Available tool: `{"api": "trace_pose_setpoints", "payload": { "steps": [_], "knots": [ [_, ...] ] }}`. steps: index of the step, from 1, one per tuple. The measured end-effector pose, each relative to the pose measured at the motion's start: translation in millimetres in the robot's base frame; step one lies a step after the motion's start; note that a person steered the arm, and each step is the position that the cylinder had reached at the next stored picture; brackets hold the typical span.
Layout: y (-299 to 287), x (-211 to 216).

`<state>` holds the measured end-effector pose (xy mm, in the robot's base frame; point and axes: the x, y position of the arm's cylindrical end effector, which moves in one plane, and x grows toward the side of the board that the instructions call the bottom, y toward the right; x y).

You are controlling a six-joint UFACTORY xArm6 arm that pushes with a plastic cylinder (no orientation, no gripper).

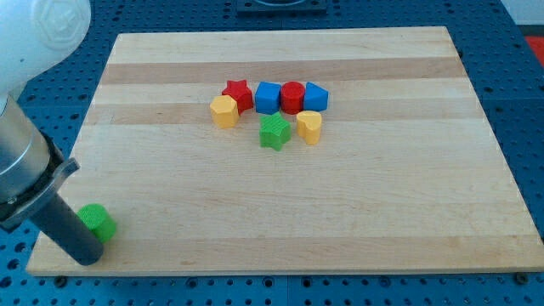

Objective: Move the green star above the green circle

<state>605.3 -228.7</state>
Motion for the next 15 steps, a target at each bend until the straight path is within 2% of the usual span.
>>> {"api": "trace_pose_setpoints", "payload": {
  "steps": [2,3,6,7,9,13,15],
  "knots": [
    [8.8,11.6],
    [49.4,-6.3],
    [222.0,-115.6],
    [259.7,-133.8],
    [258.0,-179.3],
    [141.0,-172.8],
    [163.4,-166.9]
  ]
}}
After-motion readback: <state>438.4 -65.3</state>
